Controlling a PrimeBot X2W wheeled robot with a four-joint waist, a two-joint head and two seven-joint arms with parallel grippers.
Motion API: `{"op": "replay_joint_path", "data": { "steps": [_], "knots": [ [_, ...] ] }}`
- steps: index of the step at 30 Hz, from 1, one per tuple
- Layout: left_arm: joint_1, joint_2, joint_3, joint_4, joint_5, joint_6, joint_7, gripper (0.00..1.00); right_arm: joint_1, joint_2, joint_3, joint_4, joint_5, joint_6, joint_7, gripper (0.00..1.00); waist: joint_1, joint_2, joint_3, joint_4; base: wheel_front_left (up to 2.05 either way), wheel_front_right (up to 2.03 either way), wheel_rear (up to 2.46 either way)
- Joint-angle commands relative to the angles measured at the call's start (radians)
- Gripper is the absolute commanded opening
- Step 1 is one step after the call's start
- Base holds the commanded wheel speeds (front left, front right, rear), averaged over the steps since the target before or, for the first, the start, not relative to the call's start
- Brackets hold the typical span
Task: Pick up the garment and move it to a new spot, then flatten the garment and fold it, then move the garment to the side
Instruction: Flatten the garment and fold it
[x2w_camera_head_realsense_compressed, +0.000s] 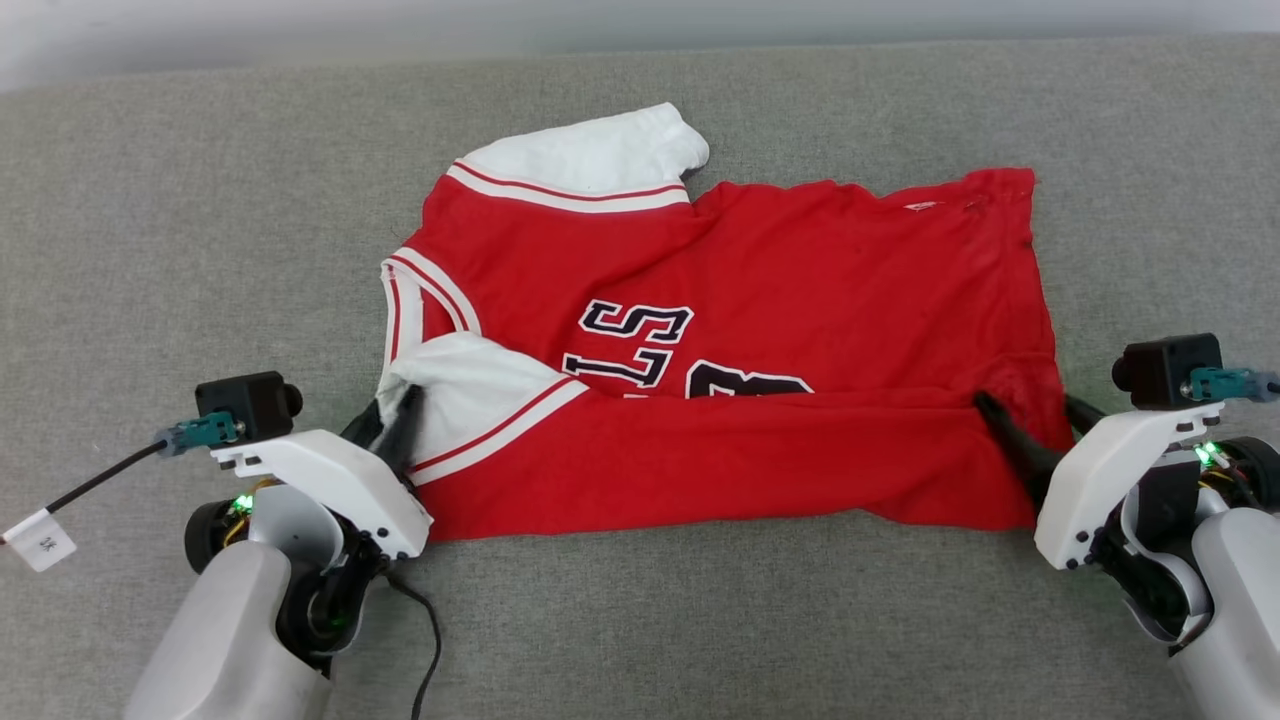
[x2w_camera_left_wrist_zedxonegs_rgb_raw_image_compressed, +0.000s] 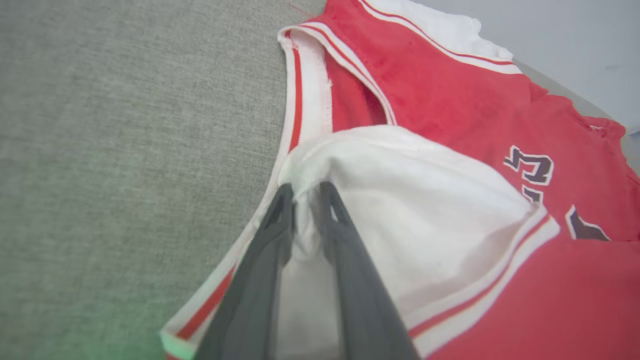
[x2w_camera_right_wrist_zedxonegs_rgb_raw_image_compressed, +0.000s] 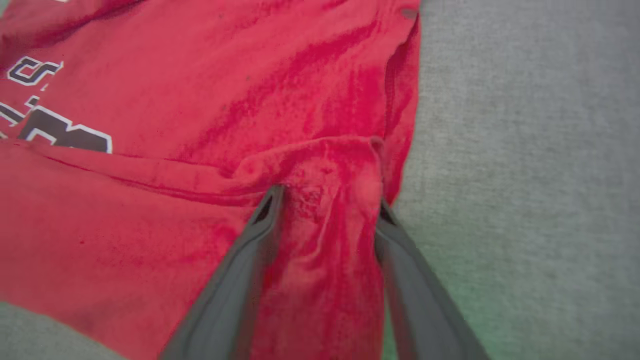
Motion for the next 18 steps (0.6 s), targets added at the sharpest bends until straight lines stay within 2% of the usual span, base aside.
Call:
{"op": "replay_joint_path", "data": {
  "steps": [1, 7, 11, 18],
  "knots": [
    [0.011, -0.009, -0.007, 0.030, -0.008, -0.003, 0.003, 1.00, -0.003, -0.006, 0.013, 0.016, 0.010, -0.001, -0.033, 1.00, -0.0001, 0.0000, -0.007, -0.001, 0.00, 0.00, 0.00],
    [0.036, 0.021, 0.013, 0.023, -0.018, -0.010, -0.010, 1.00, 0.035, -0.016, 0.019, -0.008, 0.020, -0.001, -0.192, 1.00, -0.0001, 0.0000, -0.060, -0.005, 0.00, 0.00, 0.00],
    [0.056, 0.066, 0.027, -0.032, -0.021, -0.003, 0.010, 1.00, 0.074, -0.017, -0.014, -0.054, -0.009, -0.001, -0.298, 1.00, -0.0001, 0.0000, -0.103, -0.014, 0.00, 0.00, 0.00],
    [0.096, 0.186, 0.043, -0.162, -0.048, 0.014, 0.161, 1.00, 0.159, 0.032, -0.121, -0.165, -0.108, -0.001, -0.385, 1.00, -0.0001, 0.0000, -0.159, -0.040, 0.00, 0.00, 0.00]
  ]
}}
